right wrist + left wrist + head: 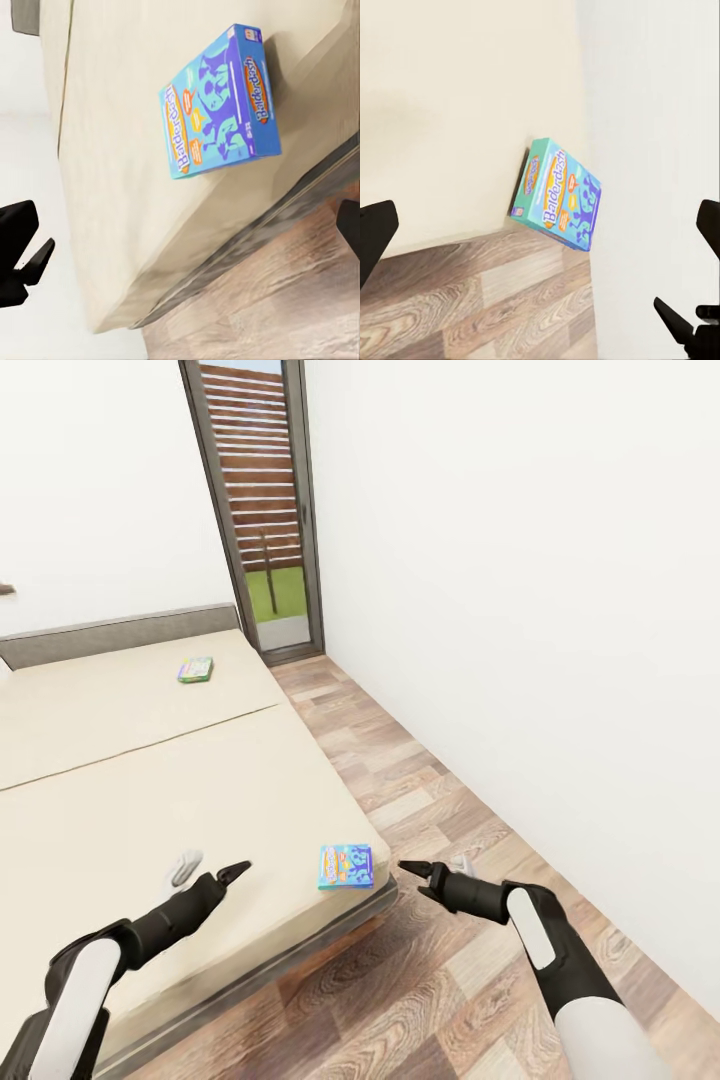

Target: Put all the toys in the child's room - the three board games (two on the bed and one on the table), the two jigsaw puzzles on the table, and the tennis ball on the table - inside the toy box on the table in the child's room.

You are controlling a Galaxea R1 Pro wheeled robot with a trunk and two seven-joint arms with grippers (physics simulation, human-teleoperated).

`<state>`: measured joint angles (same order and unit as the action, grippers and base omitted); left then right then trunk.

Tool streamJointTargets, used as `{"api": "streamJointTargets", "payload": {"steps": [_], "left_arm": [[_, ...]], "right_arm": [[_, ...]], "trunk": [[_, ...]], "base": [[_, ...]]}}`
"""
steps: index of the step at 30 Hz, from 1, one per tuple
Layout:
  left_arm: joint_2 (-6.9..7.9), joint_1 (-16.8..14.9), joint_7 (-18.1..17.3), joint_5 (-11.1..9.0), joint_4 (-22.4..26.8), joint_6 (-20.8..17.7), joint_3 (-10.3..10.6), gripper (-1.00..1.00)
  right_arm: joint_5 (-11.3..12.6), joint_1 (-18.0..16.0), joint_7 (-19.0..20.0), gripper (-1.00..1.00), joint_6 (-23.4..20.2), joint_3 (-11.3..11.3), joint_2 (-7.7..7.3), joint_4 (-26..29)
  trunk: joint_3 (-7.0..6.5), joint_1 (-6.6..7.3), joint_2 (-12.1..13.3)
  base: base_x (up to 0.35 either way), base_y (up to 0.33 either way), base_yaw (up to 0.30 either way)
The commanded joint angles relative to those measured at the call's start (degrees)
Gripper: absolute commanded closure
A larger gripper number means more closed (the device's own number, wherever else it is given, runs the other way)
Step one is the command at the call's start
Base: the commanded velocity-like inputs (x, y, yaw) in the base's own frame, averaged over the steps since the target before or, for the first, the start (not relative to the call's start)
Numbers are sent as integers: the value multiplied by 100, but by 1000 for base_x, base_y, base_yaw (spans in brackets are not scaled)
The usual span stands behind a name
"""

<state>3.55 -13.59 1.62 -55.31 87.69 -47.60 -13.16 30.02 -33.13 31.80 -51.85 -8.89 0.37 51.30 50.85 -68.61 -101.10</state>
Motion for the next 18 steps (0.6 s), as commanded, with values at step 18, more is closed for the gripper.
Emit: {"api": "streamJointTargets", "payload": {"steps": [18], "left_arm": [[-6,-196,-30,-679,138,-903,12,-100]], "right_arm": [[801,-378,407,-100,584,-3,-127,-911]], "trunk": [[130,-153,-283]], "base": [[0,0,0]]}}
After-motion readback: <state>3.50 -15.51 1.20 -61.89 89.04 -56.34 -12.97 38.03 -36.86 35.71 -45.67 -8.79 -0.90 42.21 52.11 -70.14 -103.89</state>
